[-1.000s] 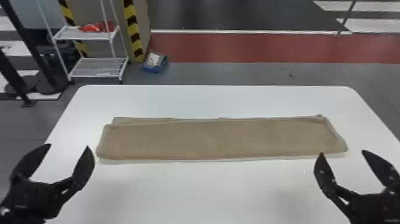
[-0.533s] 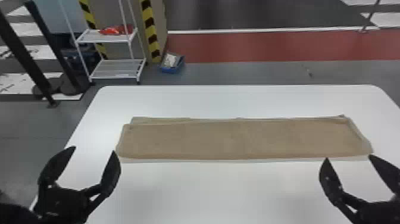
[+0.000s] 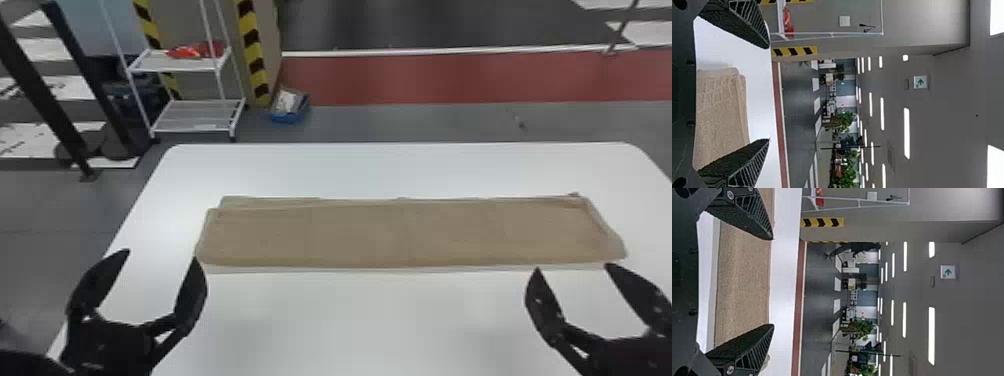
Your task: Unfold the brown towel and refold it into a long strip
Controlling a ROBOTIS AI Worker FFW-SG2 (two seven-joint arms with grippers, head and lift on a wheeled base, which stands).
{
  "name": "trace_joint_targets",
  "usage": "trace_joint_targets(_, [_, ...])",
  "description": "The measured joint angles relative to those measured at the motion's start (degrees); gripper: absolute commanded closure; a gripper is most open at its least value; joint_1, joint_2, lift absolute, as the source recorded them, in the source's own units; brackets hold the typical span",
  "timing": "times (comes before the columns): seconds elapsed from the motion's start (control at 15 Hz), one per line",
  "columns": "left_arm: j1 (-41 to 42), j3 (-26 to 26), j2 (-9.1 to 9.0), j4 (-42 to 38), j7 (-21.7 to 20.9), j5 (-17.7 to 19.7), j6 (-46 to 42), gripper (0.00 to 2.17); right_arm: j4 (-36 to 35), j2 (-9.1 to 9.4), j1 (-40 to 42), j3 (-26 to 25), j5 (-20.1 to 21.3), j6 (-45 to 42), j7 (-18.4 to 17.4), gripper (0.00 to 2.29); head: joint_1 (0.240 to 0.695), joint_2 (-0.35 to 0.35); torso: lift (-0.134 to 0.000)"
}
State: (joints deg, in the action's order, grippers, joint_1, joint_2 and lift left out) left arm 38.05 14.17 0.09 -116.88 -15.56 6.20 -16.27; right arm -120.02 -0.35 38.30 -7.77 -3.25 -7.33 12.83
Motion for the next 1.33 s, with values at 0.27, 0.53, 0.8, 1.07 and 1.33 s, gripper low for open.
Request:
trace_joint_targets(0.27, [0.09, -0.02, 0.0, 0.11, 0.0, -0.11, -0.12, 0.02, -0.33, 0.0, 0.02, 0.12, 0.0, 1.48, -0.18, 0.1, 0.695, 0.075, -0.123])
trace_joint_targets(0.53, [0.09, -0.02, 0.0, 0.43, -0.06, -0.14, -0.12, 0.03, -0.39, 0.0, 0.02, 0.26, 0.23, 2.13, -0.18, 0.1, 0.695, 0.077, -0.123])
trace_joint_targets(0.8, [0.09, -0.02, 0.0, 0.51, -0.09, -0.14, -0.12, 0.03, -0.39, 0.0, 0.02, 0.31, 0.27, 2.56, -0.18, 0.1, 0.695, 0.078, -0.123])
trace_joint_targets(1.07, [0.19, -0.1, 0.0, 0.5, -0.18, -0.14, -0.12, 0.03, -0.39, 0.0, -0.11, 0.58, 0.27, 3.19, -0.18, 0.1, 0.695, 0.08, -0.123])
trace_joint_targets(1.33, [0.42, -0.11, 0.0, 0.14, -0.18, -0.14, -0.12, 0.03, -0.43, 0.0, -0.22, 0.91, 0.28, 3.61, -0.18, 0.1, 0.695, 0.083, -0.123])
